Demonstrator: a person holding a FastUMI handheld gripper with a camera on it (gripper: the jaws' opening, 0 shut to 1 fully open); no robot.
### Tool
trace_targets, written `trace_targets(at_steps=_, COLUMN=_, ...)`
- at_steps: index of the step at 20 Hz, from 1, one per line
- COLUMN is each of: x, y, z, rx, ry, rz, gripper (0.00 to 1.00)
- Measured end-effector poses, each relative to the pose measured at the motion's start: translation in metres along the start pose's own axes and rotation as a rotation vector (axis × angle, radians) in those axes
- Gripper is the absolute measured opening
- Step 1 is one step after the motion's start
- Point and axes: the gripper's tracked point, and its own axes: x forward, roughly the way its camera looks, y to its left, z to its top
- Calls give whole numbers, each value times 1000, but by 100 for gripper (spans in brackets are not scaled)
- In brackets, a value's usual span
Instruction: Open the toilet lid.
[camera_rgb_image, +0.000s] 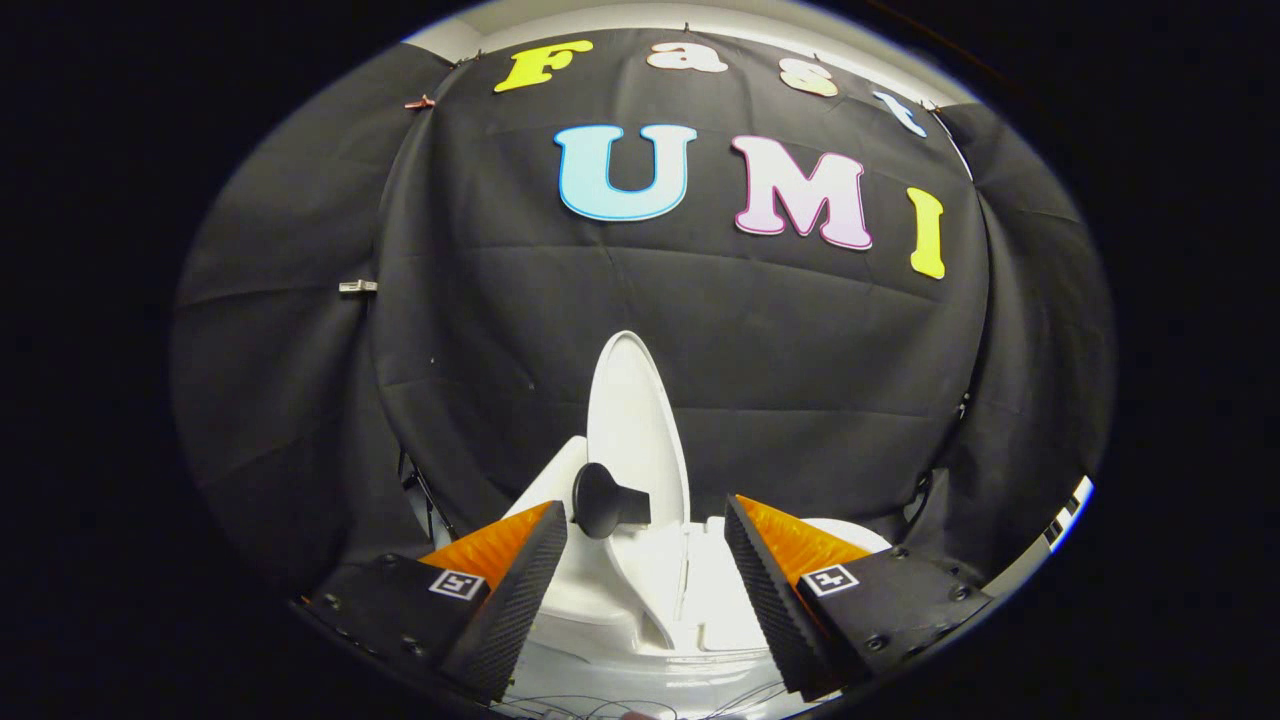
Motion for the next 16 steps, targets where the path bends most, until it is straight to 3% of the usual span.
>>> trace_targets(at_steps=9, x=-34, y=-8, z=6, rx=-11, ry=-31, rz=93, gripper=99)
trace_targets(at_steps=16, x=-47, y=-80, z=-4, rx=8, ry=-69, rz=98, gripper=99)
